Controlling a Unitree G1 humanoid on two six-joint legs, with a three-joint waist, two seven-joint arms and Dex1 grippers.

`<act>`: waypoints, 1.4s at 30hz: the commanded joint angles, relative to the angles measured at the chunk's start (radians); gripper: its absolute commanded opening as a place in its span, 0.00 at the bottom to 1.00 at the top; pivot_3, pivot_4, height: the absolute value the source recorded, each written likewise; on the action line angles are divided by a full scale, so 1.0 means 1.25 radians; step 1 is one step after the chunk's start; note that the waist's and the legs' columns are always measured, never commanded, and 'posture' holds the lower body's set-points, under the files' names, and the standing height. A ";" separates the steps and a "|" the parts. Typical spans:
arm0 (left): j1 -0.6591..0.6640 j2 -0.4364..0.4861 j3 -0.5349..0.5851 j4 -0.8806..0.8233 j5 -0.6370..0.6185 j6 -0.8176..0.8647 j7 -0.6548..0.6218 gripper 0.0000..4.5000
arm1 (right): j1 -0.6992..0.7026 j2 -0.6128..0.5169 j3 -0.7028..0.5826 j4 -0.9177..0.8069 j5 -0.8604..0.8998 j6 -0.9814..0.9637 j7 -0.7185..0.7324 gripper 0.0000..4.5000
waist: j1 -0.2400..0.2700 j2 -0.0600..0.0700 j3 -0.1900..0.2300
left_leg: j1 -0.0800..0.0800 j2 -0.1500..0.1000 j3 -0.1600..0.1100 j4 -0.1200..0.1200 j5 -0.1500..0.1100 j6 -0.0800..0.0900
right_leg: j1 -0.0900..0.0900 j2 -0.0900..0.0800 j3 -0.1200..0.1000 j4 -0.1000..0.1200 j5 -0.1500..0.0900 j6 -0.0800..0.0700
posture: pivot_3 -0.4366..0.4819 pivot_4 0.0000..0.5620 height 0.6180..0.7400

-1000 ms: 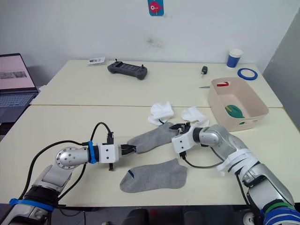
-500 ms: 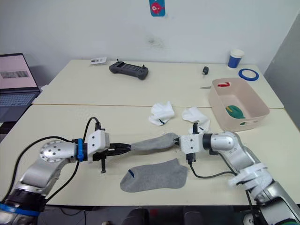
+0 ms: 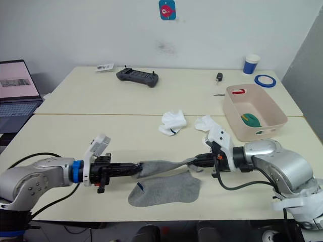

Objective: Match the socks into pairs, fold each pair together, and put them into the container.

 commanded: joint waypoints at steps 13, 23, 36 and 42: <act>-0.161 -0.138 -0.057 0.237 0.175 -0.009 0.104 0.00 | -0.224 0.157 0.195 0.435 -0.242 -0.161 -0.024 0.01 | 0.000 0.000 0.000 | -0.003 0.000 0.000 0.000 0.000 0.000 | -0.004 0.001 0.000 0.001 0.000 0.000 | 0.48 0.27 1.00; -0.215 -0.170 -0.066 0.330 0.284 -0.087 0.110 0.00 | -0.261 0.186 0.140 0.508 -0.315 -0.280 -0.045 0.54 | 0.001 0.000 0.000 | -0.004 0.000 0.000 0.000 0.000 0.000 | -0.005 0.000 0.000 0.002 0.002 -0.003 | 0.48 0.27 1.00; -0.261 -0.205 -0.069 0.399 0.376 -0.200 0.089 0.05 | -0.103 0.102 -0.017 0.290 -0.297 -0.416 -0.031 1.00 | 0.003 0.000 0.000 | -0.004 0.000 0.000 -0.001 0.000 0.000 | -0.005 0.000 -0.001 0.002 0.000 0.000 | 0.48 0.27 1.00; -0.272 -0.193 -0.052 0.370 0.391 -0.250 0.069 0.43 | 0.052 0.100 -0.047 0.063 -0.258 -0.346 -0.075 1.00 | 0.001 0.000 0.000 | -0.004 0.000 0.000 -0.001 0.000 0.000 | -0.005 0.000 0.000 0.002 0.000 0.000 | 0.48 0.27 1.00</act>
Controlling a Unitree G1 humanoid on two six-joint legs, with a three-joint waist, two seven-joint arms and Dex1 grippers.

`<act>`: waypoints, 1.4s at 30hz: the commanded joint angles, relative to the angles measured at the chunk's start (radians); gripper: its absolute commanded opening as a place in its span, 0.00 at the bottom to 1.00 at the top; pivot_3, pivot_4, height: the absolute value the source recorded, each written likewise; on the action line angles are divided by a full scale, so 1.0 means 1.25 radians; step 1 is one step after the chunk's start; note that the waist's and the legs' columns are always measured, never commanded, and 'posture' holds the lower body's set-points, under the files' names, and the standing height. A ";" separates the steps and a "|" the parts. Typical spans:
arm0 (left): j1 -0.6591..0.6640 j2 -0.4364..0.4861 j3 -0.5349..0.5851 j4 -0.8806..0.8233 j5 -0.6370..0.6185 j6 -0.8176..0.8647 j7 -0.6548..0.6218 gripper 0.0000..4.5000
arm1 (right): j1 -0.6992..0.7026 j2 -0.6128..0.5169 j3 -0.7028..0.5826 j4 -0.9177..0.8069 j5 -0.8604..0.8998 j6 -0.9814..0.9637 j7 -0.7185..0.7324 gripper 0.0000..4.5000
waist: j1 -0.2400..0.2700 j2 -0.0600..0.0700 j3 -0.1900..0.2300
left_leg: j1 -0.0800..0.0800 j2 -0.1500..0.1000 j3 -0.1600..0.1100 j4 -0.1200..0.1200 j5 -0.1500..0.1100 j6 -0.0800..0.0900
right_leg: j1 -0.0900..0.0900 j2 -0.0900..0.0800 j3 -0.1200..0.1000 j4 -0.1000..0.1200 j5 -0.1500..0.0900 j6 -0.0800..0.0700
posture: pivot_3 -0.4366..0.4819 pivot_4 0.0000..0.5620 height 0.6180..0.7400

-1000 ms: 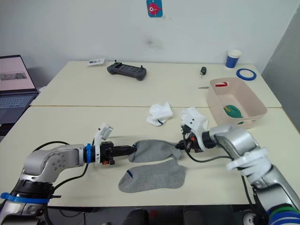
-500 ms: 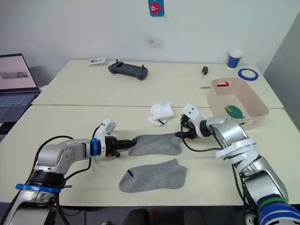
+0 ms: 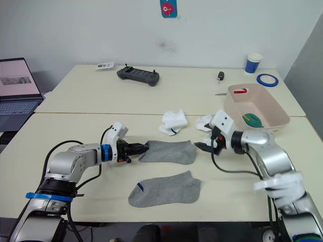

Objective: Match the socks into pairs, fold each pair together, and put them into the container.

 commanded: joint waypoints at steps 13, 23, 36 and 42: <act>0.135 0.020 0.201 -0.205 -0.049 -0.059 0.069 1.00 | 0.140 0.029 -0.007 -0.243 0.008 0.063 -0.134 1.00 | -0.001 0.000 0.000 | 0.000 0.000 0.001 0.000 0.000 0.000 | 0.000 -0.001 0.001 -0.001 0.000 0.000 | 0.48 0.27 1.00; 0.230 -0.053 0.145 -0.281 -0.003 -0.093 0.134 0.96 | 0.150 0.067 0.040 -0.257 -0.014 0.055 -0.182 1.00 | 0.000 -0.001 0.000 | 0.001 0.000 0.001 0.000 0.000 -0.001 | 0.001 0.000 0.001 -0.001 0.000 0.000 | 0.48 0.27 1.00; 0.205 -0.083 0.116 -0.224 0.004 -0.125 0.120 0.11 | 0.123 0.232 0.014 -0.115 -0.020 0.124 -0.323 1.00 | -0.003 -0.001 0.000 | 0.001 0.000 0.001 0.000 0.000 -0.001 | 0.001 0.000 0.001 0.000 0.000 0.000 | 0.48 0.27 1.00; 0.203 -0.084 0.118 -0.223 0.006 -0.131 0.122 0.00 | 0.090 0.304 0.002 -0.032 -0.024 0.159 -0.389 0.96 | -0.001 -0.001 0.000 | 0.001 0.000 0.001 0.000 0.000 -0.001 | 0.001 0.000 0.002 0.000 0.000 0.000 | 0.48 0.27 1.00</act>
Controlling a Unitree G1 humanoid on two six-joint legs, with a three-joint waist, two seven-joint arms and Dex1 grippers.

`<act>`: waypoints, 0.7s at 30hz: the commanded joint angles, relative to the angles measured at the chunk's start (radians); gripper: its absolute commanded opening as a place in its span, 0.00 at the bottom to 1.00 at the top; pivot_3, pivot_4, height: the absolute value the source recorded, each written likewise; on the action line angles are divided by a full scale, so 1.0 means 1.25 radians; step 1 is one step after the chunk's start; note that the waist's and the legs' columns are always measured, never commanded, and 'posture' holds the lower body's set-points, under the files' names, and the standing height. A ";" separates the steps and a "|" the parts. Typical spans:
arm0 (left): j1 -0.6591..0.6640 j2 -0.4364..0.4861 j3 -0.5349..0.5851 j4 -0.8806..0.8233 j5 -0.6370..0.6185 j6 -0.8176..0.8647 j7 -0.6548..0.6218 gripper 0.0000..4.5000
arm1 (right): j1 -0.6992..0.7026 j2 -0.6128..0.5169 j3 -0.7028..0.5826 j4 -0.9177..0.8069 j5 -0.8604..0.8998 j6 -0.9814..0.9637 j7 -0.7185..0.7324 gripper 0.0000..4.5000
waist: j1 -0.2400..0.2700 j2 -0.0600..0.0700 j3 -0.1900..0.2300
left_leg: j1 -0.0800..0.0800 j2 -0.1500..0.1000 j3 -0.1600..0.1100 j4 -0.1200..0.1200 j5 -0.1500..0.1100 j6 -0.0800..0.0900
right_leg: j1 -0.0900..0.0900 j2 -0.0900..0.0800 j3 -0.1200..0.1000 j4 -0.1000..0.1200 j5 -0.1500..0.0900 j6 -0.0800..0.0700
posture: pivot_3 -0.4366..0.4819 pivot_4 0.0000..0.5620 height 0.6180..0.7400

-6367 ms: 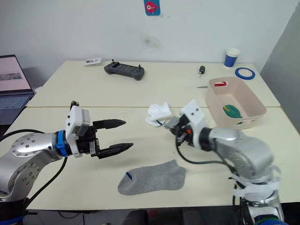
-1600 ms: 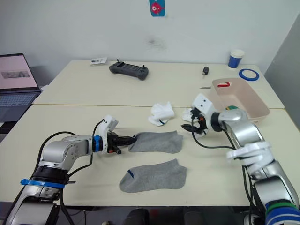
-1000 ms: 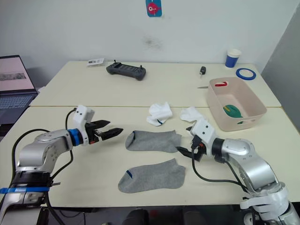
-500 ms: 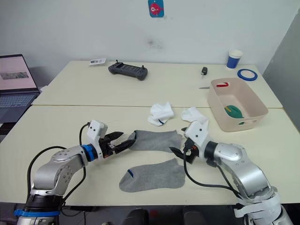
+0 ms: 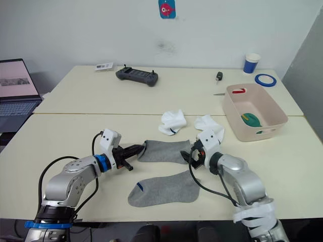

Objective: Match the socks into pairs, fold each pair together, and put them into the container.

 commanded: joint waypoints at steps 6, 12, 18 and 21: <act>-0.002 -0.002 0.010 -0.011 0.002 -0.026 0.003 0.00 | -0.027 0.035 -0.015 0.025 0.005 0.038 -0.034 0.56 | 0.000 0.000 0.000 | 0.000 0.000 0.000 0.000 0.000 0.000 | 0.000 0.000 0.000 0.000 0.000 0.000 | 0.48 0.27 1.00; -0.006 -0.007 0.014 -0.003 0.008 -0.039 0.017 0.00 | -0.030 0.031 -0.004 0.027 0.001 0.026 -0.018 0.07 | 0.000 0.000 0.000 | 0.000 0.000 0.000 0.000 0.000 0.000 | 0.000 0.000 0.000 0.000 0.000 0.000 | 0.48 0.27 1.00; 0.004 0.029 0.046 -0.081 -0.018 -0.024 0.010 0.00 | -0.026 0.023 -0.022 -0.032 0.021 -0.013 0.008 0.01 | 0.000 0.000 0.000 | 0.000 0.000 0.000 0.000 0.000 0.000 | -0.001 0.000 0.000 0.000 0.000 0.000 | 0.48 0.27 1.00; 0.030 0.066 0.103 -0.185 -0.104 0.062 0.000 0.00 | -0.001 -0.007 -0.060 -0.137 0.081 0.033 0.039 0.01 | -0.001 0.000 0.000 | -0.001 0.000 0.000 -0.001 0.000 0.000 | -0.001 0.000 0.000 0.000 0.000 0.000 | 0.48 0.27 1.00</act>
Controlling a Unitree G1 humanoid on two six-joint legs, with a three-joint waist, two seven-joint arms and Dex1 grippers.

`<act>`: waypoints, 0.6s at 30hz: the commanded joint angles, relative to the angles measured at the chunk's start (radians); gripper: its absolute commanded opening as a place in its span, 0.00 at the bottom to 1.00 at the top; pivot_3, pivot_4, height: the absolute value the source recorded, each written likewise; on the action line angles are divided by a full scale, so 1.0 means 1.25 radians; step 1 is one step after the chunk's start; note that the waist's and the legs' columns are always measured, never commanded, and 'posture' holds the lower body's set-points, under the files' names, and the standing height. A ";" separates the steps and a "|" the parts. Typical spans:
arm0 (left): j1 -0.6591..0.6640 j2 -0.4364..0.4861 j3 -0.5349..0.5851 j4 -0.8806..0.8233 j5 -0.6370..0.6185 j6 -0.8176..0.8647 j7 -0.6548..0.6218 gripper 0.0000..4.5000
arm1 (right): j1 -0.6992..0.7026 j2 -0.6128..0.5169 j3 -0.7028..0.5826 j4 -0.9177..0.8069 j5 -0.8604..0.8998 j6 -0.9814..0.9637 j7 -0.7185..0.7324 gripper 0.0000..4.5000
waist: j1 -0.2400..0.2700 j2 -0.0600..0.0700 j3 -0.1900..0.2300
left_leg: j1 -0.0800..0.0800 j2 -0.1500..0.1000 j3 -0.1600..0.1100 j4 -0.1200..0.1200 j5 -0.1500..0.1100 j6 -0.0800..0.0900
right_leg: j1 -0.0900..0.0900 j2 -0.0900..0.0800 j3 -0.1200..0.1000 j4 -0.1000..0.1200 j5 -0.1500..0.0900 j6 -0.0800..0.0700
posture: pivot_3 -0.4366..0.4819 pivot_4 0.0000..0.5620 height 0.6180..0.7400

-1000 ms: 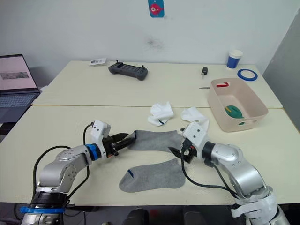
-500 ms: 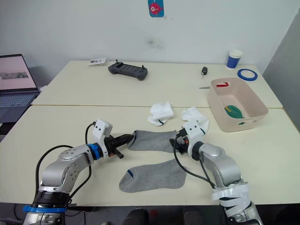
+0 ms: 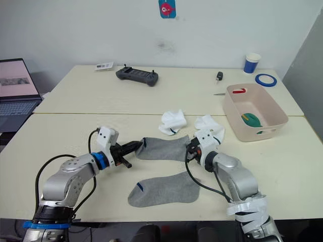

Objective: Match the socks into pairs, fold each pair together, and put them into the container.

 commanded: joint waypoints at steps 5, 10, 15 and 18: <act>0.106 0.075 0.198 -0.249 -0.310 0.274 0.012 0.00 | 0.089 -0.073 -0.128 -0.302 0.213 0.137 0.069 0.01 | 0.000 0.000 0.000 | 0.000 0.000 -0.001 -0.001 0.000 0.000 | 0.000 0.000 -0.001 -0.001 -0.001 0.001 | 0.48 0.27 1.00; 0.304 0.083 0.318 -0.384 -0.510 0.394 0.064 0.00 | 0.194 -0.145 -0.202 -0.421 0.361 0.228 0.095 0.01 | -0.003 0.000 0.000 | 0.001 0.001 0.000 -0.001 0.000 0.000 | 0.000 -0.002 0.000 -0.001 -0.001 0.000 | 0.48 0.27 1.00; 0.468 0.026 0.309 -0.453 -0.485 0.339 0.122 0.00 | 0.272 -0.213 -0.152 -0.444 0.342 0.187 0.094 0.01 | 0.000 -0.001 0.000 | 0.003 0.000 -0.001 0.000 0.000 0.000 | 0.002 -0.003 0.001 -0.001 -0.004 -0.006 | 0.48 0.27 1.00; 0.515 0.000 0.249 -0.461 -0.398 0.270 0.125 0.00 | 0.286 -0.233 -0.086 -0.418 0.279 0.130 0.082 0.01 | 0.000 -0.001 -0.001 | 0.003 0.000 -0.001 0.000 0.000 0.000 | 0.002 -0.004 0.002 -0.002 -0.005 -0.007 | 0.48 0.27 1.00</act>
